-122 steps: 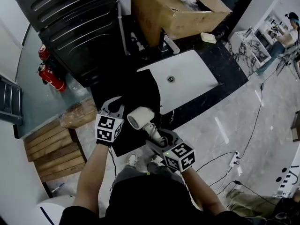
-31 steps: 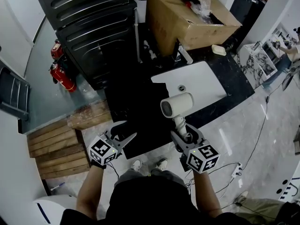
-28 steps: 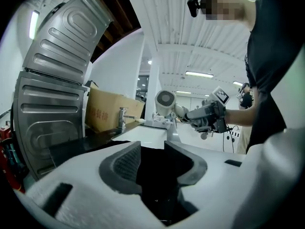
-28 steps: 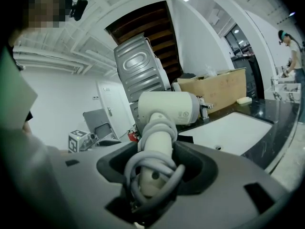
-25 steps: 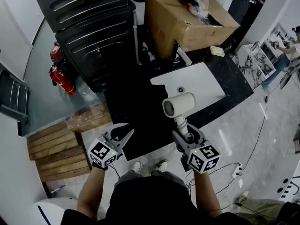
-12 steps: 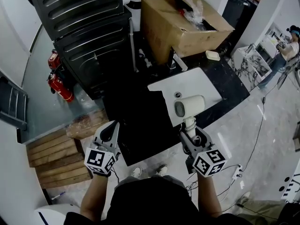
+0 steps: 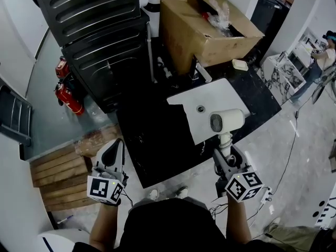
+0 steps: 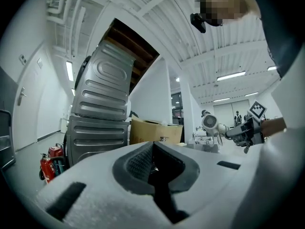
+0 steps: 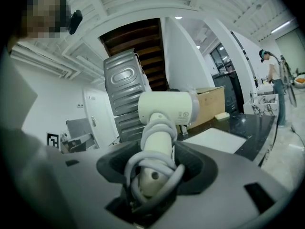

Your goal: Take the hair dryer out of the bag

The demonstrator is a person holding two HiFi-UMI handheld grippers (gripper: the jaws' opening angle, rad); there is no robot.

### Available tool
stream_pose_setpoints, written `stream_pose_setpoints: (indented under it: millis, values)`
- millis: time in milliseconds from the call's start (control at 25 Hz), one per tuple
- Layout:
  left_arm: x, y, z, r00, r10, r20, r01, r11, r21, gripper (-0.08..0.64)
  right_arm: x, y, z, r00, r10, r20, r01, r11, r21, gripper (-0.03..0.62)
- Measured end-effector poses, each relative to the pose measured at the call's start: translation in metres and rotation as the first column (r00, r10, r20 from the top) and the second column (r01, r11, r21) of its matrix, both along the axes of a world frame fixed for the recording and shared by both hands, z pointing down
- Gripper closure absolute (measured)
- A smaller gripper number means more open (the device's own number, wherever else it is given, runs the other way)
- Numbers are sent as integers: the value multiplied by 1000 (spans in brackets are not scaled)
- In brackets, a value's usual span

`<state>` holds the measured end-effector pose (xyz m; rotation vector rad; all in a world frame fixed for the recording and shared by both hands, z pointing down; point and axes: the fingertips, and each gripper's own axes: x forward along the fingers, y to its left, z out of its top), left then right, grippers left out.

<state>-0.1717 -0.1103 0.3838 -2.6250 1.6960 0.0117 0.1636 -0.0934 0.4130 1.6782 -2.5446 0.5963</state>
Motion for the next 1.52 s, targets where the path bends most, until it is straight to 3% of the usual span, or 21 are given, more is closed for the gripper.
stream_pose_setpoints:
  millis: [320, 1080, 1520]
  values:
    - [-15, 10, -15, 998, -64, -24, 65, 998, 26, 538, 11, -7, -15, 1000, 21, -2, -21, 999, 28, 351]
    - [0, 11, -7, 999, -30, 16, 29, 999, 23, 538, -4, -10, -25, 999, -8, 45, 6, 999, 50, 351]
    - [-14, 22, -4, 998, -68, 8, 68, 997, 28, 538, -16, -17, -29, 999, -34, 35, 32, 997, 73, 354]
